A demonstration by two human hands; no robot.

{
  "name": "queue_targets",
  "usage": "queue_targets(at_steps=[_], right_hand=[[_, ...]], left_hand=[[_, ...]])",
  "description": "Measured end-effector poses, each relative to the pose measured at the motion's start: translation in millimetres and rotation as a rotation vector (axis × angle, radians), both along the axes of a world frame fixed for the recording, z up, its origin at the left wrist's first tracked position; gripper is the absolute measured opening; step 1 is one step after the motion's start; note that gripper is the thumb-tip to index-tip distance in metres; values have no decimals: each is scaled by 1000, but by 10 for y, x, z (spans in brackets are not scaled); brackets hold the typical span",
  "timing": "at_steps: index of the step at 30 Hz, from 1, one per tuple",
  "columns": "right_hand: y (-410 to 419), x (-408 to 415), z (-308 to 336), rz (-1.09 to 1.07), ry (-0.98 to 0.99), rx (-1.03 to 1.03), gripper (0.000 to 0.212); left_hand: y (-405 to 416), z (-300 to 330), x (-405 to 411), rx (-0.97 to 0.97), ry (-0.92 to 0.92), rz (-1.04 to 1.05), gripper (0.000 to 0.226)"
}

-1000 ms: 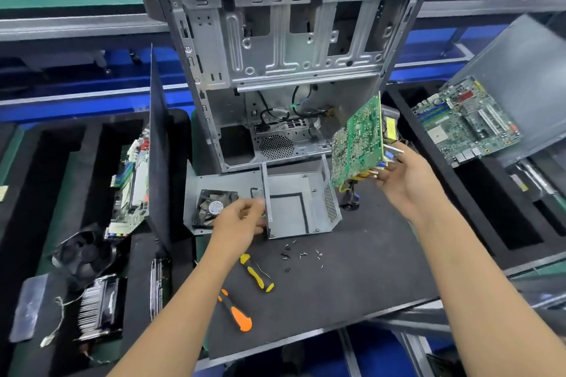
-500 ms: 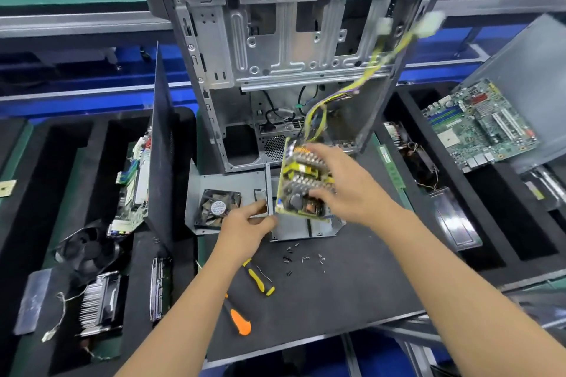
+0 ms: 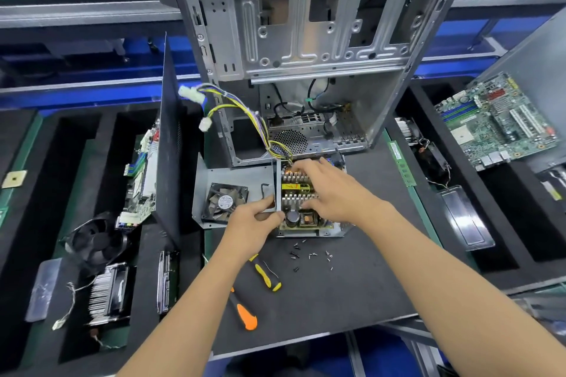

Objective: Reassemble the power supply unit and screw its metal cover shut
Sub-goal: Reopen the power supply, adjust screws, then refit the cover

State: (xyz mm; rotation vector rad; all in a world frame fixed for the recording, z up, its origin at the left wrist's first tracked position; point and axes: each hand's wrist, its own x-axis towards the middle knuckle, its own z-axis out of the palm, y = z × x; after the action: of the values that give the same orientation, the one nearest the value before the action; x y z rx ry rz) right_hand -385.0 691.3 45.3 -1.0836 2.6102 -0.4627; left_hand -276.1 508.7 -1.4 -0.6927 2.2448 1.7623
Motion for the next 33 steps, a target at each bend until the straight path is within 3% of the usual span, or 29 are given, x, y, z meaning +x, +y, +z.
queue_targets(at_steps=[7, 21, 33], right_hand=[[5, 4, -132, -1, -23, 7, 61], [-111, 2, -180, 113, 139, 166, 66], [-83, 8, -176, 91, 96, 84, 60]], left_hand=[[13, -12, -4, -10, 3, 9, 53], [38, 10, -1, -23, 17, 5, 46], [37, 14, -6, -20, 34, 4, 43]])
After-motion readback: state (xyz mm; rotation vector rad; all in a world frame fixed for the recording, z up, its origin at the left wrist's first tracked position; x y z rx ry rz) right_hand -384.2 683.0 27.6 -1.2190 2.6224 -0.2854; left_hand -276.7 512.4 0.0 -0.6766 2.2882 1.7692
